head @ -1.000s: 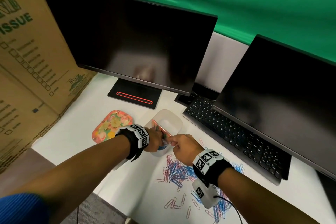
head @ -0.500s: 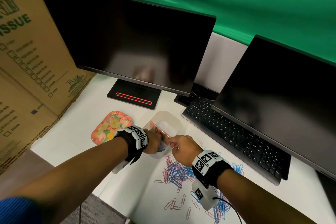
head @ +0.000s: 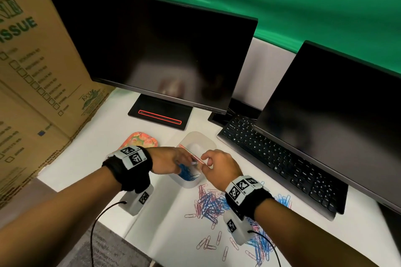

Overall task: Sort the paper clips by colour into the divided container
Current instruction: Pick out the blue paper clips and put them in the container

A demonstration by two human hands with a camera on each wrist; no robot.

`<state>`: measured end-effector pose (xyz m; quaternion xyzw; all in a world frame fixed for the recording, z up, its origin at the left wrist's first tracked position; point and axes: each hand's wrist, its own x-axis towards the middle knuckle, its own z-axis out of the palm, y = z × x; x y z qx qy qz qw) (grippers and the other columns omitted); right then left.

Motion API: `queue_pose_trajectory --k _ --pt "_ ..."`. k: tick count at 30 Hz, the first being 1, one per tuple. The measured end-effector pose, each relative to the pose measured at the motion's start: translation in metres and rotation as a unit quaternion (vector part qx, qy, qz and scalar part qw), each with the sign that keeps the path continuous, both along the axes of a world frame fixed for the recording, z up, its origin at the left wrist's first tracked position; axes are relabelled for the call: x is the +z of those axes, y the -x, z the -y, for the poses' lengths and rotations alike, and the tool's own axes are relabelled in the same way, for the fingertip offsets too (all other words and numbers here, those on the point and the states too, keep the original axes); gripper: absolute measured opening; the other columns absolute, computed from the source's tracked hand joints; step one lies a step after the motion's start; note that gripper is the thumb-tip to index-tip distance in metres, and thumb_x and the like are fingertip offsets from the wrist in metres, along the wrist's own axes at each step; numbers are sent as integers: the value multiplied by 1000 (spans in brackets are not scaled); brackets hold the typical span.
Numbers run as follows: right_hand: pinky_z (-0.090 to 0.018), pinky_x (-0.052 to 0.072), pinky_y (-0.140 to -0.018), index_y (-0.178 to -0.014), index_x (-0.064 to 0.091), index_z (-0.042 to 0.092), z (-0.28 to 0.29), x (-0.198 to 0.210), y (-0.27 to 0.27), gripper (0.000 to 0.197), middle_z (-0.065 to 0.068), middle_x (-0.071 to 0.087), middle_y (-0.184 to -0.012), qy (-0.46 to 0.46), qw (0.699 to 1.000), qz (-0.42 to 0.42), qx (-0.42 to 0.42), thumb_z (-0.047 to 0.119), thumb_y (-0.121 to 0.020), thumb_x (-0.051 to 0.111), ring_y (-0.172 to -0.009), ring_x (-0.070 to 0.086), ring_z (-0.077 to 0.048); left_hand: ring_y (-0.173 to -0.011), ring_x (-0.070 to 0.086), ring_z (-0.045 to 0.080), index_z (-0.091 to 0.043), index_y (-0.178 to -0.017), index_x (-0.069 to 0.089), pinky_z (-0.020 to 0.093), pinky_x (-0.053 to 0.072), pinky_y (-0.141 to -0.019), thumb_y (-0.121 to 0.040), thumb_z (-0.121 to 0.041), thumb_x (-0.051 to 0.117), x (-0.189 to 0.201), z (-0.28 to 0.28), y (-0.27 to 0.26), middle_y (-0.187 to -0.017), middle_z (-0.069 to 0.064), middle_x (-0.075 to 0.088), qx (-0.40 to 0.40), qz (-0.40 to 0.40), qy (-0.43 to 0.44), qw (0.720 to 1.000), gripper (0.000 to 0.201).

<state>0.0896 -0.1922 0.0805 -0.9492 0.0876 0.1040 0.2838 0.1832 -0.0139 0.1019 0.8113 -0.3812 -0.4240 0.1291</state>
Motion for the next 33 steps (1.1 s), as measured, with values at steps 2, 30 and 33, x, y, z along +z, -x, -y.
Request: queue_pose_trajectory --k 2,30,33 --pt "-24 46 -67 -100 69 27 -2 0 -5 17 9 62 -91 -18 1000 0 -3 30 -86 62 -81 59 -14 -130 37 8 -26 -131 56 21 29 -111 -93 -7 49 2 -4 0 -140 -13 40 37 -45 23 998 43" --pt "-34 58 -72 -83 71 30 37 3 -22 15 1 72 -83 -54 988 -27 -142 27 -83 57 -76 67 -22 -92 66 26 -11 -107 67 33 57 -79 -82 -16 64 -35 12 -18 -106 10 68 302 207 -104 925 26" --pt "-32 57 -74 -74 66 36 57 1 5 16 3 71 -82 -58 986 -11 -156 26 -83 58 -77 67 -19 -105 62 27 -13 -111 69 34 54 -88 -84 -16 63 -34 21 -39 -114 8 66 273 236 -96 928 28"
